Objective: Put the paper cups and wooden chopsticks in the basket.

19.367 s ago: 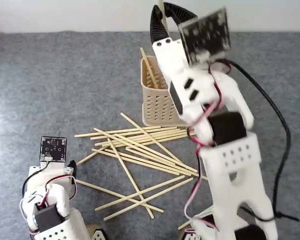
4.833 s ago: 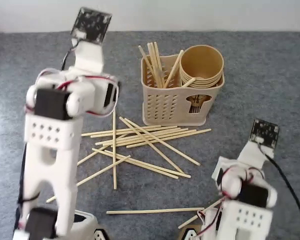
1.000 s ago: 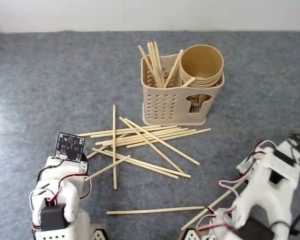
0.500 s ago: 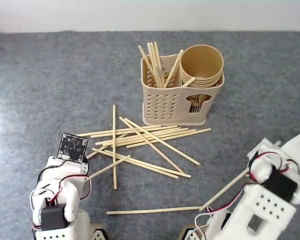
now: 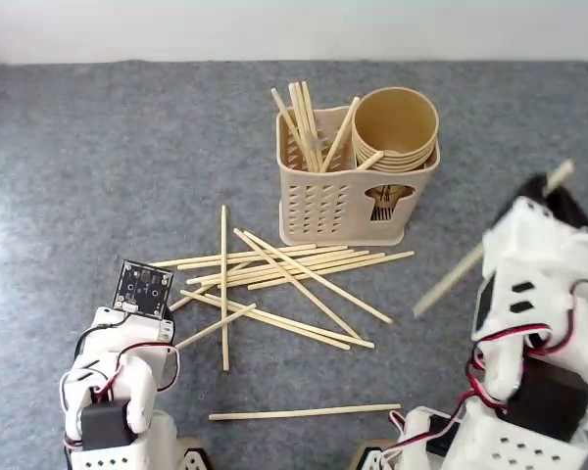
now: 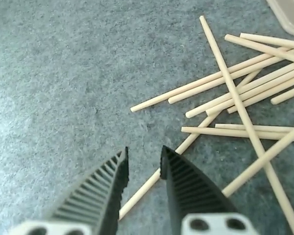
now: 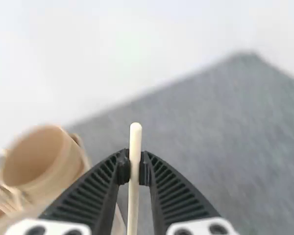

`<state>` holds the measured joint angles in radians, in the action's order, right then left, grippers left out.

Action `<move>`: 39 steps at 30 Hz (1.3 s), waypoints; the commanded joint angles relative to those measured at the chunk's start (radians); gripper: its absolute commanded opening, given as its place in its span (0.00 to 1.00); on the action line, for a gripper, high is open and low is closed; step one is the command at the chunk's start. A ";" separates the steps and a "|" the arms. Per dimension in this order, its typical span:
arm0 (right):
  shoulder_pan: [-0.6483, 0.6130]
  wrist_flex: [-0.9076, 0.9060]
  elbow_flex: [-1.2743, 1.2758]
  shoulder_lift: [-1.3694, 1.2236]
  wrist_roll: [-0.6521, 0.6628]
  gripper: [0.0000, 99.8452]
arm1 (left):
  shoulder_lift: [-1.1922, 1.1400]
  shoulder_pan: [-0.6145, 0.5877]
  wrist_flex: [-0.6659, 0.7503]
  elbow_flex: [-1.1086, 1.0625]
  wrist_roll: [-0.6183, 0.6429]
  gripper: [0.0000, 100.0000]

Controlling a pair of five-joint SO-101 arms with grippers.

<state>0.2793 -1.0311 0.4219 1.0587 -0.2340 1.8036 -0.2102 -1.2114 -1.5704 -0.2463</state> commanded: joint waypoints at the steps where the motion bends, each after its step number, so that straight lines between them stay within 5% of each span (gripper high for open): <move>1: -0.085 0.205 -0.060 -0.025 -0.072 0.01 | 0.011 -0.003 -0.002 0.010 -0.009 0.10; 9: -0.282 0.578 -0.060 -0.124 -0.100 0.01 | 0.011 -0.003 -0.002 0.010 -0.009 0.10; 19: -0.375 0.969 -0.061 -0.377 -0.097 0.01 | 0.011 -0.003 -0.002 0.010 -0.011 0.10; 27: -0.452 0.954 -0.055 -0.553 -0.089 0.01 | 0.011 -0.003 -0.002 0.010 -0.011 0.10; 31: -0.492 0.869 -0.054 -0.631 0.049 0.02 | 0.011 -0.003 -0.002 0.008 -0.011 0.10; 39: -0.535 0.639 -0.055 -0.578 0.104 0.27 | 0.011 -0.003 -0.002 0.008 -0.011 0.10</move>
<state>-0.2409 -0.3222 0.4127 0.4097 -0.1450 1.8036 -0.2102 -1.2114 -1.5704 -0.2493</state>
